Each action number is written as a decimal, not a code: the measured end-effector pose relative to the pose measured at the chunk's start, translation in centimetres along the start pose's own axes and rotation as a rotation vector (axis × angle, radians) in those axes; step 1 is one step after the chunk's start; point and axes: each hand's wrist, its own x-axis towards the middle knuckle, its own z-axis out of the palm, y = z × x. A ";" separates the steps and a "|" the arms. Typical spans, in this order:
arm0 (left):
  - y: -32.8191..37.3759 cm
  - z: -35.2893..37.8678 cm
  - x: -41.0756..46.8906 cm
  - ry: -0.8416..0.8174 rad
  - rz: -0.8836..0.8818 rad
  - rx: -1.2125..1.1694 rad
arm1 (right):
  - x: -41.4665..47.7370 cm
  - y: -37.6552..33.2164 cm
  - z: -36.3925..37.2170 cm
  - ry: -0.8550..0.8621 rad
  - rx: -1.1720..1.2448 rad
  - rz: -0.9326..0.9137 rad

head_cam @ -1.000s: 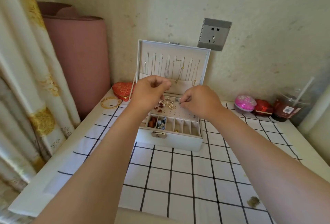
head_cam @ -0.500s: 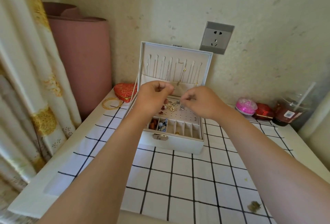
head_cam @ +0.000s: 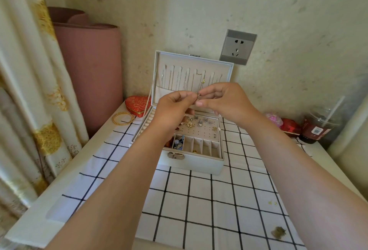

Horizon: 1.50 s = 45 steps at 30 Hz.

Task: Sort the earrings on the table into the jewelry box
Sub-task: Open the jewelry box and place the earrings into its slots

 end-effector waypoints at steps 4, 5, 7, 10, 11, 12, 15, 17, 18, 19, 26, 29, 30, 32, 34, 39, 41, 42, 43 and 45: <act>0.0 -0.1 0.0 -0.002 0.012 0.013 | -0.1 0.0 0.0 0.013 0.040 -0.018; -0.1 -0.1 0.1 -0.001 0.020 0.023 | -0.1 0.0 0.0 0.015 0.053 -0.020; -0.3 -0.1 0.1 -0.001 0.040 0.036 | -0.2 0.0 0.0 0.023 0.084 -0.009; -0.7 0.0 0.3 0.017 0.101 0.051 | -0.2 0.0 0.0 0.008 0.124 0.057; -0.8 0.1 0.4 0.030 0.135 0.072 | -0.2 -0.1 0.0 0.006 0.130 0.096; -0.8 0.1 0.4 0.038 0.169 0.093 | -0.1 -0.1 0.1 0.013 0.131 0.130; -1.0 0.2 0.4 0.023 0.224 0.114 | 0.1 0.1 0.0 0.027 0.153 0.231; -1.3 0.3 0.5 0.010 0.232 0.127 | 0.2 0.3 0.0 0.015 0.159 0.289; -1.5 0.3 0.6 0.003 0.236 0.141 | 0.2 0.4 -0.1 0.015 0.151 0.309; -1.6 0.4 0.6 -0.002 0.243 0.156 | 0.2 0.6 -0.1 0.017 0.136 0.322; -3.0 0.2 1.2 -0.024 0.352 0.693 | 0.4 2.8 -0.8 0.016 -0.174 0.184; -3.9 -0.4 1.3 -0.097 0.422 1.079 | -0.1 4.3 -0.5 -0.055 -0.393 0.139; -4.2 -0.5 1.3 -0.136 0.418 1.132 | -0.3 4.6 -0.3 -0.078 -0.445 0.136; -4.6 -0.6 1.3 -0.198 0.393 1.169 | -0.6 5.0 -0.1 -0.102 -0.506 0.106; -4.8 -0.7 1.4 -0.216 0.382 1.173 | -0.7 5.0 0.1 -0.106 -0.533 0.070; -4.9 -0.6 1.4 -0.216 0.381 1.141 | -0.9 5.1 0.6 -0.066 -0.599 -0.013; -5.0 -0.5 1.4 -0.225 0.376 1.141 | -0.9 5.2 0.7 -0.067 -0.624 -0.029; -5.0 -0.5 1.4 -0.233 0.375 1.145 | -0.8 5.2 0.6 -0.070 -0.625 -0.030; -5.1 -0.5 1.3 -0.241 0.374 1.149 | -0.8 5.3 0.5 -0.074 -0.614 -0.027; -5.1 -0.5 1.4 -0.247 0.371 1.147 | -0.7 5.4 0.3 -0.082 -0.579 -0.022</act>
